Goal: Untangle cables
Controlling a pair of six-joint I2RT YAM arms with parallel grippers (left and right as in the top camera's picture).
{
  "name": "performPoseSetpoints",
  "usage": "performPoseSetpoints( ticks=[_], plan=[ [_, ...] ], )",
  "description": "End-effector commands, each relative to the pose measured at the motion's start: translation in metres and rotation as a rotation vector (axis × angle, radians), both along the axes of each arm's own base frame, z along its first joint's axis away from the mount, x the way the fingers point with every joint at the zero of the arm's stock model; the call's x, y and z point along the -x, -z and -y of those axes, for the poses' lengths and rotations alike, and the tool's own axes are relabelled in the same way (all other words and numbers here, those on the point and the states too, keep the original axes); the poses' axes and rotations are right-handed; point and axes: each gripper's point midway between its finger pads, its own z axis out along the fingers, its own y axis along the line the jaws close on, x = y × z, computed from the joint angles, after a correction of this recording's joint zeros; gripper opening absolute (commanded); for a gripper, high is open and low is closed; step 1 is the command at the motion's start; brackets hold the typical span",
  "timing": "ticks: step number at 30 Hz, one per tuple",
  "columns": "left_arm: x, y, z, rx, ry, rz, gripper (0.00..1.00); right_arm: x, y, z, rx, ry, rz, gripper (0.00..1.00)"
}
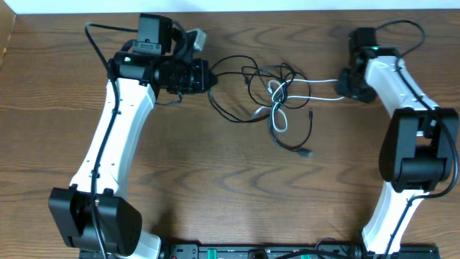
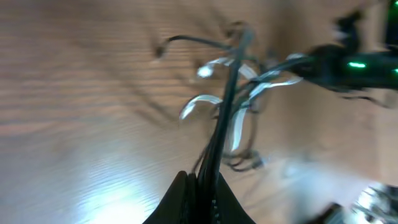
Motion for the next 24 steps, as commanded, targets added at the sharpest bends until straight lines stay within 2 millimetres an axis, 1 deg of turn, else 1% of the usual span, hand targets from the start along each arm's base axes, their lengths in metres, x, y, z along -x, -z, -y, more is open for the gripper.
performPoseSetpoints(
  ticks=[1, 4, 9, 13, 17, 20, 24],
  plan=[
    [-0.012, 0.005, -0.039, -0.165, -0.125, 0.021, 0.07, 0.008, 0.004, 0.026, 0.055, 0.008, -0.041, 0.44],
    [-0.010, 0.011, -0.055, -0.250, -0.167, 0.007, 0.08, 0.013, 0.004, 0.037, 0.068, 0.015, -0.061, 0.45],
    [-0.008, 0.020, -0.088, -0.430, -0.251, -0.006, 0.08, 0.028, 0.001, 0.068, 0.145, 0.070, -0.105, 0.46],
    [-0.005, 0.021, -0.109, -0.536, -0.301, -0.013, 0.07, 0.036, -0.001, 0.089, 0.173, 0.113, -0.124, 0.46],
    [-0.004, 0.021, -0.126, -0.589, -0.375, -0.023, 0.07, 0.045, 0.000, 0.107, 0.166, 0.159, -0.140, 0.46],
    [-0.004, 0.021, -0.138, -0.589, -0.413, -0.035, 0.07, 0.050, 0.001, 0.116, 0.143, 0.185, -0.145, 0.46],
    [-0.004, 0.021, -0.155, -0.588, -0.457, -0.049, 0.07, 0.051, 0.004, 0.115, 0.080, 0.194, -0.140, 0.44]
  ],
)
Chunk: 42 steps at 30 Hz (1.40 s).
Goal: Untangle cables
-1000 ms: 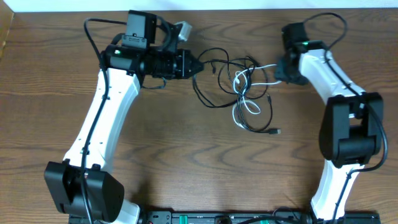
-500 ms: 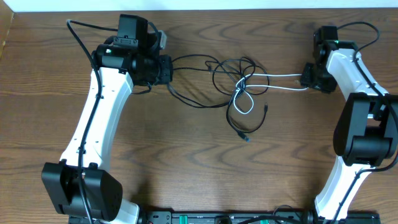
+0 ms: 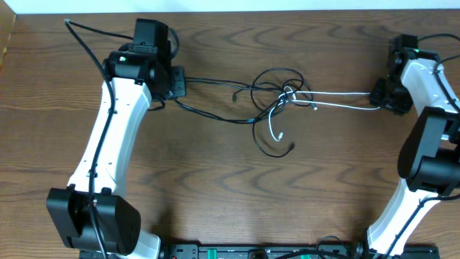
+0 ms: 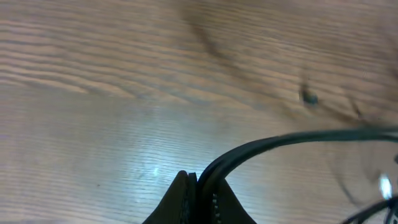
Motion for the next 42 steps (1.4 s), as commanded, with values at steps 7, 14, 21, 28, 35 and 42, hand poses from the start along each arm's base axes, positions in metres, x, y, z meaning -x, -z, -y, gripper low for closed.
performPoseSetpoints(
  ticks=[7, 14, 21, 28, 35, 42],
  plan=[
    [-0.005, -0.010, -0.056, -0.114, -0.165, 0.031, 0.08, -0.008, 0.007, -0.004, -0.101, -0.098, 0.031, 0.40],
    [-0.005, -0.011, -0.068, -0.168, -0.193, 0.035, 0.07, -0.019, 0.007, -0.021, -0.156, -0.167, 0.066, 0.38],
    [0.001, -0.006, -0.128, -0.261, -0.404, 0.016, 0.07, -0.005, 0.005, 0.026, -0.054, 0.003, 0.050, 0.37],
    [0.005, 0.012, -0.149, -0.139, -0.457, -0.034, 0.07, 0.013, 0.006, 0.068, -0.060, 0.137, 0.061, 0.35],
    [-0.016, 0.011, -0.090, 0.063, -0.198, 0.001, 0.07, -0.014, 0.003, 0.018, -0.316, -0.095, 0.167, 0.37],
    [-0.022, 0.004, -0.016, 0.238, 0.011, 0.019, 0.08, -0.056, -0.032, -0.108, -0.696, -0.433, 0.375, 0.47]
  ],
)
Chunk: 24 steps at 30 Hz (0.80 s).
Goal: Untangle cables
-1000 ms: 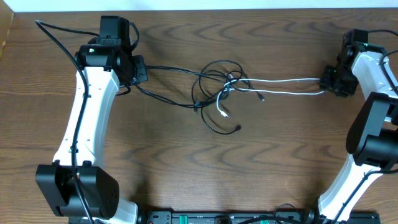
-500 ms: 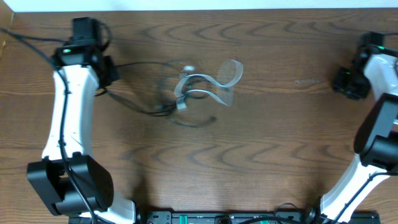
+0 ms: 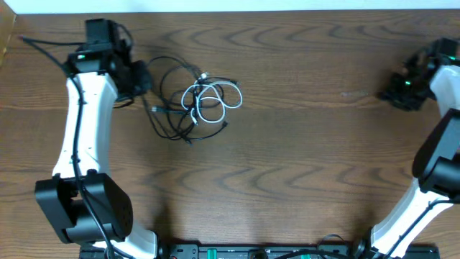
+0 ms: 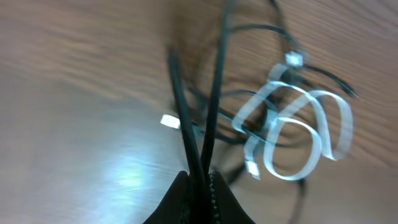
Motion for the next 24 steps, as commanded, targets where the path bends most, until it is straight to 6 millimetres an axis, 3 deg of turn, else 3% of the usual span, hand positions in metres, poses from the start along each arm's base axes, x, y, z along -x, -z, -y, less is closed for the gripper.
performPoseSetpoints(
  ticks=[1, 8, 15, 19, 24],
  plan=[
    [-0.004, -0.013, 0.042, 0.135, 0.130, 0.038, 0.07, -0.017, -0.026, -0.090, -0.258, -0.235, 0.139, 0.48],
    [0.002, -0.024, 0.080, 0.309, 0.212, 0.043, 0.08, -0.027, -0.038, -0.210, -0.321, -0.416, 0.193, 0.53],
    [0.003, -0.024, 0.081, 0.317, 0.213, 0.040, 0.07, -0.024, -0.029, -0.305, -0.222, -0.493, 0.225, 0.61],
    [0.003, -0.024, 0.081, 0.318, 0.213, 0.039, 0.07, -0.009, -0.018, -0.348, -0.201, -0.587, 0.239, 0.61],
    [0.003, -0.023, 0.081, 0.318, 0.212, 0.036, 0.07, 0.007, 0.006, -0.374, -0.189, -0.641, 0.201, 0.58]
  ],
)
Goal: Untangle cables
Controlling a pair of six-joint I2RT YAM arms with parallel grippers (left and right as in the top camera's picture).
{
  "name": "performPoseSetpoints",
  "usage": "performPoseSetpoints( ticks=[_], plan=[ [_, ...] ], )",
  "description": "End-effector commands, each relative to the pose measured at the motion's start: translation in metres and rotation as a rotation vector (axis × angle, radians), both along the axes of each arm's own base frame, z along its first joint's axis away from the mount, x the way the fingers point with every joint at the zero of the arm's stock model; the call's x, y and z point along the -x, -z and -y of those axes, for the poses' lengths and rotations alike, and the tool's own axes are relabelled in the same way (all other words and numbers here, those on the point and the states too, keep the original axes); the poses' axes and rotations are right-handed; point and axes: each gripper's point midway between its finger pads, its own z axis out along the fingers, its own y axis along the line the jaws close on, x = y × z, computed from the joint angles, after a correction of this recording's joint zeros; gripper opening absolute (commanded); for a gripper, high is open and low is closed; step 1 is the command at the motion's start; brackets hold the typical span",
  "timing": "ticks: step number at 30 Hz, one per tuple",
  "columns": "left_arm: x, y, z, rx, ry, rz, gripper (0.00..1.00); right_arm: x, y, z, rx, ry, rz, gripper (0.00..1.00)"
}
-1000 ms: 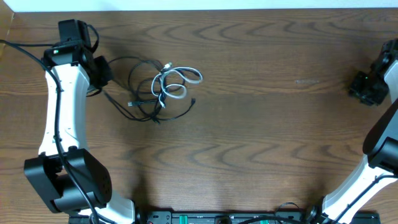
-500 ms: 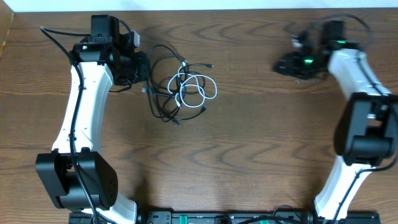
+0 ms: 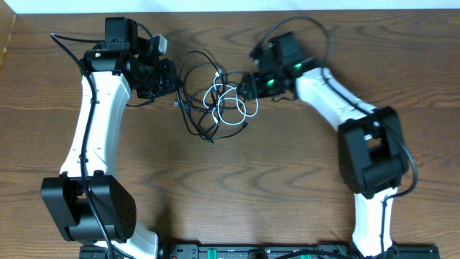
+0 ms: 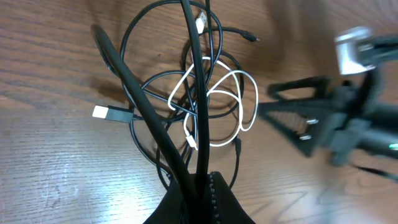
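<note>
A tangle of black cable and thin white cable lies at the back of the table, left of centre. My left gripper is at the tangle's left side, shut on black strands. In the left wrist view those strands rise from the shut left gripper and cross the white loops. A white flat plug lies on the left. My right gripper is at the tangle's right edge, next to the white loops. It shows blurred, its jaws unclear.
The wooden table runs to a pale strip along its far edge. The right arm's links reach across the right half. A black rail with connectors lines the front edge.
My right gripper was at the far right edge, holding nothing; now it is at the tangle's right side. My left gripper and the tangle have shifted a little to the right.
At first both grippers were at the tangle mid-table, left on black cable, right on white. Then they stood far apart with the cables stretched between them. Later the whole tangle lay by my left gripper, right gripper empty at the far right. Now both are at the tangle.
</note>
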Motion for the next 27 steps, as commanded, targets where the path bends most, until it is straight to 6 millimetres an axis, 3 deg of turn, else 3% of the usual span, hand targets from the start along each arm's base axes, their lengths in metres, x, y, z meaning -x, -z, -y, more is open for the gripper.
performPoseSetpoints(
  ticks=[1, 9, 13, 23, 25, 27],
  plan=[
    [-0.002, -0.008, 0.004, 0.014, 0.020, 0.020, 0.07, 0.004, 0.023, -0.003, 0.043, 0.012, -0.033, 0.57],
    [0.001, -0.006, 0.003, 0.011, 0.019, 0.008, 0.08, 0.019, 0.034, -0.008, 0.066, -0.002, -0.087, 0.53],
    [0.001, -0.007, 0.003, 0.011, 0.019, 0.008, 0.08, 0.029, 0.048, -0.014, 0.076, 0.022, -0.153, 0.47],
    [0.001, -0.006, 0.003, 0.011, 0.019, 0.005, 0.08, 0.039, 0.078, -0.024, 0.113, 0.134, -0.253, 0.21],
    [0.001, -0.006, 0.003, 0.010, 0.019, 0.005, 0.08, 0.038, 0.078, -0.025, 0.111, 0.134, -0.250, 0.05],
    [0.001, -0.006, 0.003, 0.011, 0.019, 0.005, 0.08, 0.035, 0.072, -0.025, 0.092, 0.132, -0.246, 0.01]
  ],
)
